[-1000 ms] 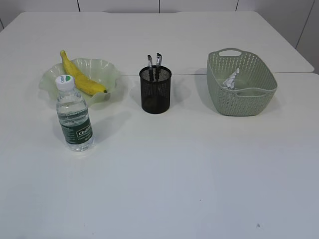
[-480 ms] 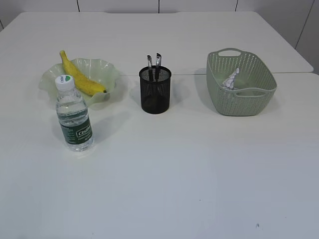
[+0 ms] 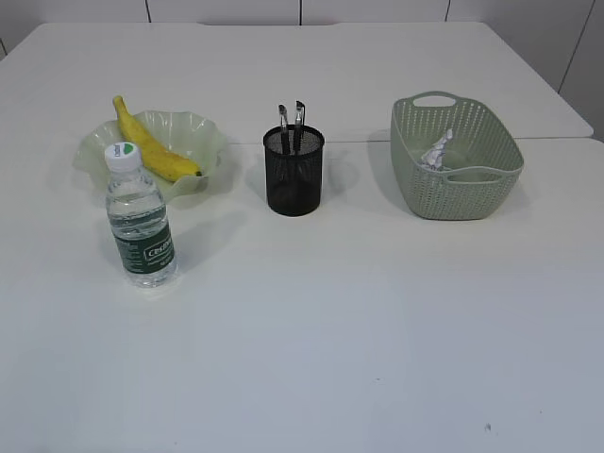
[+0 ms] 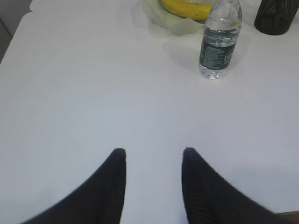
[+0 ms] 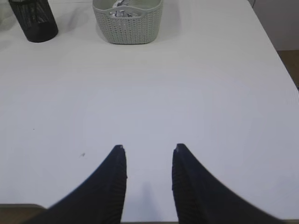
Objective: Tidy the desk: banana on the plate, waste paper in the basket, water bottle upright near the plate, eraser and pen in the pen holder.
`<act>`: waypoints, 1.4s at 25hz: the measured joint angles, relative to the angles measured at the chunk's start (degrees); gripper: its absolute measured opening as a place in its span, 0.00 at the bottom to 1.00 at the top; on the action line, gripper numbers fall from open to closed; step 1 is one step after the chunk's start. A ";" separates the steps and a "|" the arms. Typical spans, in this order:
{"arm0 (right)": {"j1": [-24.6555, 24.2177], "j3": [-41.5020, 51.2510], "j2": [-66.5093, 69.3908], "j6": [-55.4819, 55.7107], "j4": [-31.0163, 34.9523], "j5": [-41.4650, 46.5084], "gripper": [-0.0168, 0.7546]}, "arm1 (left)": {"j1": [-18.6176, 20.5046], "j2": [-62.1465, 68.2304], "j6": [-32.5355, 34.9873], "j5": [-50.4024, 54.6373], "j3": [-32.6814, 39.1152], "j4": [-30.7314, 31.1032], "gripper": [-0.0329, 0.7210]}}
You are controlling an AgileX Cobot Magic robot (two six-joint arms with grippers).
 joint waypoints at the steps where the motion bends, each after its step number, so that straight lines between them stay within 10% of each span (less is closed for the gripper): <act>1: -0.21 0.00 0.00 0.00 0.00 0.00 0.35 | -0.28 0.00 0.00 0.00 0.00 0.00 0.41; 9: -0.36 0.00 0.00 0.00 0.02 0.00 0.35 | -6.37 0.00 0.04 -0.03 0.00 0.00 0.41; 35: -0.36 0.00 0.00 -4.89 2.14 -0.01 0.36 | -6.35 0.00 0.04 -0.47 0.40 0.34 0.41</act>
